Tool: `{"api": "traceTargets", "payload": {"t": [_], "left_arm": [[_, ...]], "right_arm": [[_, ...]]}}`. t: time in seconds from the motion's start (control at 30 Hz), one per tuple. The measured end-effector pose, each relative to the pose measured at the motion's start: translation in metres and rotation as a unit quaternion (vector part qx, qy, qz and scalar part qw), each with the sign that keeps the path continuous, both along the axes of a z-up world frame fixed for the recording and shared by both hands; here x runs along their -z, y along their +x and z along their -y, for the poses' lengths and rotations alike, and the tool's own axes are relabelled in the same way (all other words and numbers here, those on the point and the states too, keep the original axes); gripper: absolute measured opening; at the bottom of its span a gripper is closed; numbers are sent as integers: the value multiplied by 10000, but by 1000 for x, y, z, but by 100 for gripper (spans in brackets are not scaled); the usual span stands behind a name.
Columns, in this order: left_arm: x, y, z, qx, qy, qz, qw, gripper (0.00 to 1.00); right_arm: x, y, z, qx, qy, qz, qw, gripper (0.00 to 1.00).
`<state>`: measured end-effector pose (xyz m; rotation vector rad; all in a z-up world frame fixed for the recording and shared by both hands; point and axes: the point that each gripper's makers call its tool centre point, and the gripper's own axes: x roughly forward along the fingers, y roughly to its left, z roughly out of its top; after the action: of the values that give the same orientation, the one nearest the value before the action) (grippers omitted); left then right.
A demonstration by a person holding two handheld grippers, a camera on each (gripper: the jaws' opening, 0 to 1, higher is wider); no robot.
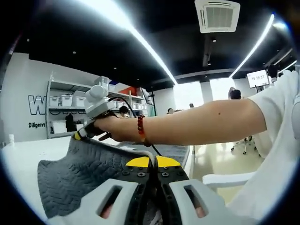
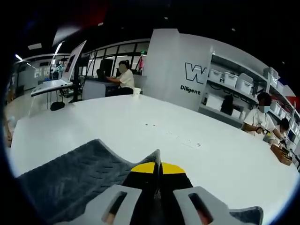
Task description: Open the folded towel by lifting each exposed corner and separating the folded layers until the towel lies flat within the target outline without major curled edges
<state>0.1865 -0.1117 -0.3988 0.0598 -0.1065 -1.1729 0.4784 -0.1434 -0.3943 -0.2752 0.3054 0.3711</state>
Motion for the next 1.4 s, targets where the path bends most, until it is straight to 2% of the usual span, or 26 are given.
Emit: {"api": "traceTargets", "payload": {"t": [0.27, 0.53, 0.9, 1.13, 1.4], "left_arm": [[-4, 1, -8, 11, -57, 35, 10000, 0], [-7, 0, -10, 76, -126, 26, 9999, 0], [-20, 2, -19, 160, -372, -30, 9992, 0], [-26, 0, -22, 162, -383, 101, 9991, 0], [-36, 1, -34, 130, -597, 81, 9981, 0]], "right_arm": [[-2, -1, -2, 55, 142, -32, 9999, 0], [-5, -3, -6, 22, 116, 4, 9999, 0], [-17, -5, -9, 4, 91, 98, 9999, 0], [-29, -8, -19, -80, 162, 181, 9997, 0], [-40, -10, -26, -163, 249, 277, 9992, 0]]}}
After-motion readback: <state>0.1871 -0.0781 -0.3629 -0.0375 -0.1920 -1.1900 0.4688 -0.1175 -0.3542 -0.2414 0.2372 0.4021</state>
